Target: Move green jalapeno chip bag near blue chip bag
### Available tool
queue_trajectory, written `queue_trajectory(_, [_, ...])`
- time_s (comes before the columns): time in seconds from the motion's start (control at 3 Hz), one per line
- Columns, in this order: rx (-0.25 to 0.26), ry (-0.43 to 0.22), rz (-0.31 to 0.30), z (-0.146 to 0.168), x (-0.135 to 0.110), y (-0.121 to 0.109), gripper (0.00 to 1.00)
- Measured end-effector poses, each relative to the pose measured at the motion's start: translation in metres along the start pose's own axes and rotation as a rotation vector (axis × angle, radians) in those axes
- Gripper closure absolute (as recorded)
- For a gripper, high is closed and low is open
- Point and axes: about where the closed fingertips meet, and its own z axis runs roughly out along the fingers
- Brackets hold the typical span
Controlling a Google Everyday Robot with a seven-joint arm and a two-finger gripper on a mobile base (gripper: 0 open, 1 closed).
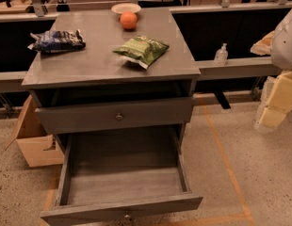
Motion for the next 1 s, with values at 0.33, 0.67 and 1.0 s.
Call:
queue_trajectory(0.33, [0.0,0.0,0.0,0.0,0.0,0.0,0.0])
queue_trajectory(0.67, [0.048,-0.072,0.033,0.003,-0.001,-0.012,0.0])
queue_trajectory(1.0, [0.095,-0.273,0.108,0.026,0.0,-0.038,0.0])
